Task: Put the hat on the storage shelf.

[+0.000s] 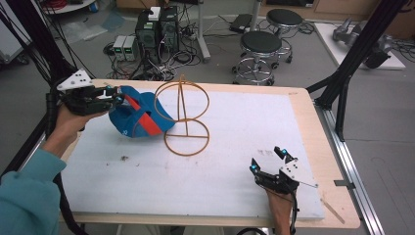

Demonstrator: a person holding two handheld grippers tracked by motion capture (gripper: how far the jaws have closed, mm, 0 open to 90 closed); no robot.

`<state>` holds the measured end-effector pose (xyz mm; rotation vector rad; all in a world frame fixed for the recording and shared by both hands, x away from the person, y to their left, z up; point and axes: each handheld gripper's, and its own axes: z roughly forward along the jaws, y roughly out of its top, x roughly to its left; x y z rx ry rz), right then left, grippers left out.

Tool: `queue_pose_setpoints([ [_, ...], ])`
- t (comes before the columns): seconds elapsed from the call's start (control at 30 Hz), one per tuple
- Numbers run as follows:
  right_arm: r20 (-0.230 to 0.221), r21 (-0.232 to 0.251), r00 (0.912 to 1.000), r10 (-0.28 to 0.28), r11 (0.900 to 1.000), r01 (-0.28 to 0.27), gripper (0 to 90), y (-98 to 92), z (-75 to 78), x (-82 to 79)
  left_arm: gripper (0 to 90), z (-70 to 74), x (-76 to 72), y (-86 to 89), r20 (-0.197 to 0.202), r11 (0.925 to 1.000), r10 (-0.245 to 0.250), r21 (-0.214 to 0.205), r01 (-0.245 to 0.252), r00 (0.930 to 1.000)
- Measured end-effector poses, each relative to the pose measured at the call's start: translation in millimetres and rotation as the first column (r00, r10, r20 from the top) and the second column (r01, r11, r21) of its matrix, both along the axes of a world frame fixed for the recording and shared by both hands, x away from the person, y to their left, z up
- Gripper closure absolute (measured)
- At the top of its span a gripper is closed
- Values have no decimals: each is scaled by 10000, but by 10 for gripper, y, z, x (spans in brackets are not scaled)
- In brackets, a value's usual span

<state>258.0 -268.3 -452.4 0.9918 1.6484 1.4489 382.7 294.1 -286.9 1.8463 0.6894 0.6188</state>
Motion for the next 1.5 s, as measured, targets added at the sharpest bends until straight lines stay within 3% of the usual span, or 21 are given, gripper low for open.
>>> queue_pose_setpoints([
  [0.23,70,-84,10000,-1,10000,2,86,0,0,3,654,152,-250,128,274,9995,-185,259,178,9995],
  [0.37,65,-85,10000,-19,10000,20,86,4,-1,0,655,282,-404,227,437,9996,-290,47,289,9986],
  [0.63,36,-88,10000,-22,10000,22,85,5,0,0,657,538,-665,400,729,9981,-509,379,482,9960],
  [0.8,56,-95,10000,-38,9999,38,85,6,0,0,657,596,-827,547,654,9955,-855,474,824,9942],
  [0.93,30,-121,10000,-26,9999,26,86,6,1,2,657,604,-952,607,722,9916,-1007,885,942,9923],
  [1.17,21,-121,10000,-68,9999,68,86,8,1,3,657,460,-949,499,352,9854,-1508,856,1473,9879],
  [1.33,-7,-89,10000,-55,9999,55,86,4,1,5,658,346,-862,339,242,9813,-1883,444,1872,9818],
  [1.5,1,-100,10000,-51,9999,51,85,4,1,5,658,284,-789,138,138,9727,-2317,-94,2318,9727],
])
